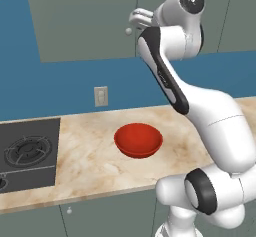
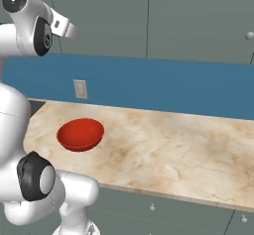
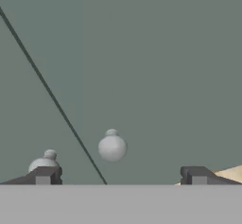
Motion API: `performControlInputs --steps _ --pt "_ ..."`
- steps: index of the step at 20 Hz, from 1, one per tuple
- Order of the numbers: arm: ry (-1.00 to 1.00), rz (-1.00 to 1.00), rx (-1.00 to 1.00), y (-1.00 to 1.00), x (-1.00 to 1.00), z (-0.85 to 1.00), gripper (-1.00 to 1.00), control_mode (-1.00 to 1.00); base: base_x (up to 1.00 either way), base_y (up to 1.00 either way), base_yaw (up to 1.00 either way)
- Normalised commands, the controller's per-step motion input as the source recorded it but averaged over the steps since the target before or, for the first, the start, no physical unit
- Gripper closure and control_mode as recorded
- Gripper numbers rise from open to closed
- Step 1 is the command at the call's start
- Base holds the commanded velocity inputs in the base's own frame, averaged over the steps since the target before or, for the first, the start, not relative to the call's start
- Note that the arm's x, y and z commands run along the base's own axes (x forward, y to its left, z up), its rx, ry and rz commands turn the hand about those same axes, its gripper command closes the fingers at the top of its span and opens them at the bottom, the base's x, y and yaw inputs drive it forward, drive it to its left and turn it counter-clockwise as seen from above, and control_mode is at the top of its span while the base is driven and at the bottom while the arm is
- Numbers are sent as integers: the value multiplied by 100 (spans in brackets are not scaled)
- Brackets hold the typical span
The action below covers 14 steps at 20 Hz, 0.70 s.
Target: Open the cabinet. Pick the tangerine and banana from the cabinet and place them into the bowl. Then close the cabinet.
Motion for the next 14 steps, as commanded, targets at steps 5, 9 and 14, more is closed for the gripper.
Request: performControlInputs --steps 5,9,14 --pt "0 -2 0 6 33 0 -100 -100 0 0 0" --pt "2 -3 0 1 37 -1 -100 -100 0 0 0" --pt "3 -2 0 8 27 -12 -100 -100 0 0 0"
